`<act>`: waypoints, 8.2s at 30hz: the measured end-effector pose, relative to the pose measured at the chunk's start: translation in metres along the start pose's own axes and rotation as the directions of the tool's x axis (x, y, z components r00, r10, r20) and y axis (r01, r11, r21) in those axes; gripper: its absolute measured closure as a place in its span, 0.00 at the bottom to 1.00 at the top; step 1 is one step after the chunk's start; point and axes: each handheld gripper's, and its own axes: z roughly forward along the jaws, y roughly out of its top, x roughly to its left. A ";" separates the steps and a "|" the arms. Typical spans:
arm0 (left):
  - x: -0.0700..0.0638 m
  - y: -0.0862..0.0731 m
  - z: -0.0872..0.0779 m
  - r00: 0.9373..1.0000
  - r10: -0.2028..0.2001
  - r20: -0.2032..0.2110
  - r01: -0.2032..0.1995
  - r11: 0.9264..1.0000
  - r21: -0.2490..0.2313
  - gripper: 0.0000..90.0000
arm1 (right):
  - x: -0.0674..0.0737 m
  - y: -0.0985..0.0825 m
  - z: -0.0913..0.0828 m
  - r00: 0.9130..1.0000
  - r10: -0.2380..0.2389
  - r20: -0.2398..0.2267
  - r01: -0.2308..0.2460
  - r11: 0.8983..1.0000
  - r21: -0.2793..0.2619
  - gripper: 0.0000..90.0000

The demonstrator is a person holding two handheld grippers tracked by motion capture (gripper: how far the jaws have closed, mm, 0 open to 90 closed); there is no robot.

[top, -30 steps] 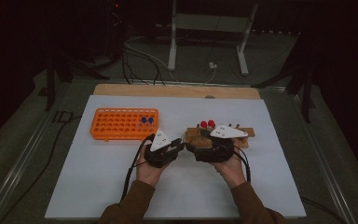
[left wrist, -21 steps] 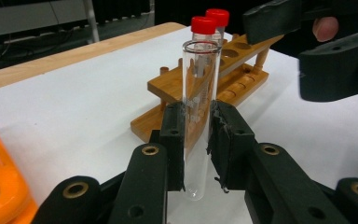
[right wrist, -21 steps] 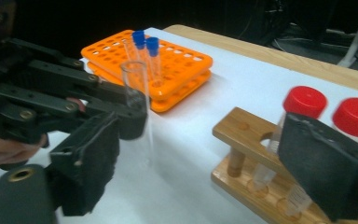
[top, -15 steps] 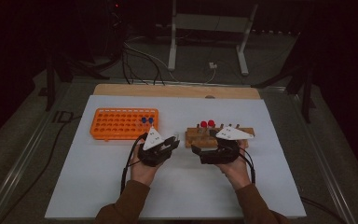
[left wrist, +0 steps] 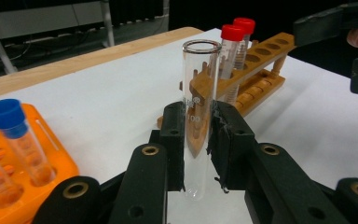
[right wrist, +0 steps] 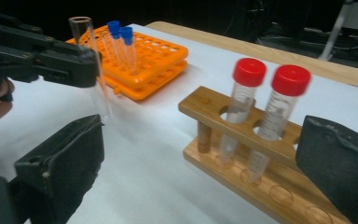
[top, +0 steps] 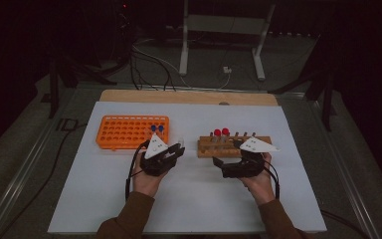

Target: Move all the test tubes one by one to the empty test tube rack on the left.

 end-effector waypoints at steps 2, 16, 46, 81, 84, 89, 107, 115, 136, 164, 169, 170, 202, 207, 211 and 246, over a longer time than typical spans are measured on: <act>0.002 0.000 -0.001 1.000 -0.001 -0.004 0.001 1.000 0.001 0.84 | -0.002 -0.001 -0.002 1.000 0.003 0.007 -0.003 1.000 -0.004 0.01; 0.015 -0.002 -0.014 0.999 -0.010 -0.044 0.010 1.000 -0.006 0.84 | -0.010 -0.008 -0.015 0.999 0.011 0.033 -0.010 1.000 -0.006 0.00; 0.074 -0.004 -0.044 0.973 -0.055 -0.225 0.049 0.998 -0.031 0.84 | -0.014 -0.010 -0.019 0.999 0.016 0.035 -0.016 1.000 -0.011 0.00; 0.106 -0.023 -0.016 0.932 -0.082 -0.352 0.103 0.994 0.043 0.84 | -0.013 -0.010 -0.018 1.000 0.010 0.028 -0.010 1.000 -0.012 0.00; 0.106 -0.027 -0.014 0.931 -0.078 -0.355 0.108 0.992 0.066 0.84 | -0.013 -0.010 -0.018 1.000 0.010 0.027 -0.010 1.000 -0.012 0.00; 0.107 -0.032 -0.011 0.933 -0.077 -0.352 0.115 0.990 0.087 0.84 | -0.013 -0.010 -0.018 1.000 0.010 0.027 -0.010 1.000 -0.011 0.00; 0.106 -0.033 -0.008 0.937 -0.057 -0.345 0.109 0.985 0.134 0.84 | -0.012 -0.011 -0.016 1.000 0.008 0.023 -0.008 1.000 -0.006 0.00; 0.107 -0.036 -0.008 0.937 -0.063 -0.344 0.120 0.982 0.148 0.84 | -0.013 -0.011 -0.017 1.000 0.010 0.023 -0.010 1.000 -0.007 0.00; 0.095 -0.027 -0.039 0.950 -0.198 -0.242 0.200 0.980 -0.018 0.29 | -0.014 -0.005 -0.019 0.999 0.008 0.033 -0.007 1.000 -0.023 0.00; 0.060 -0.030 -0.060 0.972 -0.174 -0.160 0.166 0.984 -0.059 0.00 | -0.016 0.014 -0.005 0.997 -0.014 0.070 0.015 1.000 -0.007 0.05; 0.056 -0.029 -0.060 0.972 -0.174 -0.160 0.167 0.984 -0.057 0.00 | -0.027 0.015 0.009 0.994 -0.005 0.109 0.001 1.000 0.030 0.15; 0.056 -0.030 -0.059 0.972 -0.172 -0.159 0.166 0.985 -0.052 0.00 | -0.028 0.015 0.012 0.991 -0.010 0.133 0.005 0.999 0.039 0.20; 0.003 0.005 -0.018 0.999 -0.042 -0.004 0.042 0.999 -0.026 0.04 | -0.017 0.050 -0.009 0.990 -0.065 0.126 0.078 0.992 -0.103 0.83; -0.015 0.016 -0.005 0.999 0.019 0.030 -0.019 1.000 -0.023 0.08 | 0.003 0.050 -0.004 0.996 -0.090 0.027 0.091 0.993 -0.070 0.83; -0.027 0.020 0.006 0.997 0.064 0.048 -0.064 0.998 -0.015 0.20 | 0.017 0.047 0.007 0.995 -0.085 -0.056 0.082 0.996 -0.047 0.83; 0.075 -0.006 -0.050 0.970 -0.036 -0.241 0.019 0.997 -0.071 0.82 | 0.001 0.022 -0.014 0.999 -0.050 -0.006 0.050 0.999 -0.020 0.18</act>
